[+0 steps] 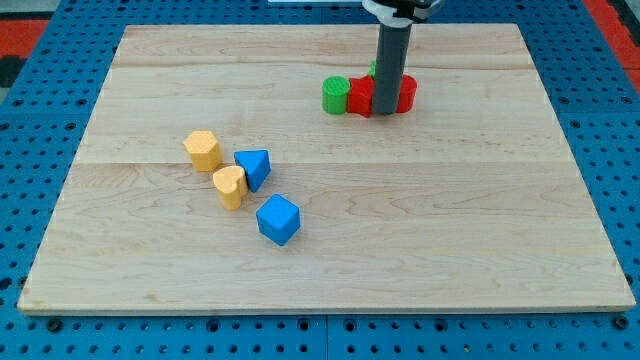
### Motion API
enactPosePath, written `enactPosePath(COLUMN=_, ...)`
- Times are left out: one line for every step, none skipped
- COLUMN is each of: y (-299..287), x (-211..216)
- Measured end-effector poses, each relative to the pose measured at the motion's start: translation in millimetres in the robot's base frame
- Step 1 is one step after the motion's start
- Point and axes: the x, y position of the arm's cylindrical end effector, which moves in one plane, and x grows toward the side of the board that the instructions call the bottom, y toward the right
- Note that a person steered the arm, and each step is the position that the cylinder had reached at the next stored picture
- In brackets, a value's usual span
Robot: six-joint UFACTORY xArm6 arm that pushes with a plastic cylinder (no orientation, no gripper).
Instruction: Separate the red star and red circle
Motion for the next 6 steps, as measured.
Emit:
enactPosePath(y=0.0, x=-20.8)
enactPosePath(y=-0.8, x=-33.5)
enactPosePath(y=-0.8, x=-37.5)
enactPosePath(y=4.1, x=-37.7)
enactPosePath(y=-10.2, x=-45.8)
enactPosePath(y=-32.0, x=-46.8)
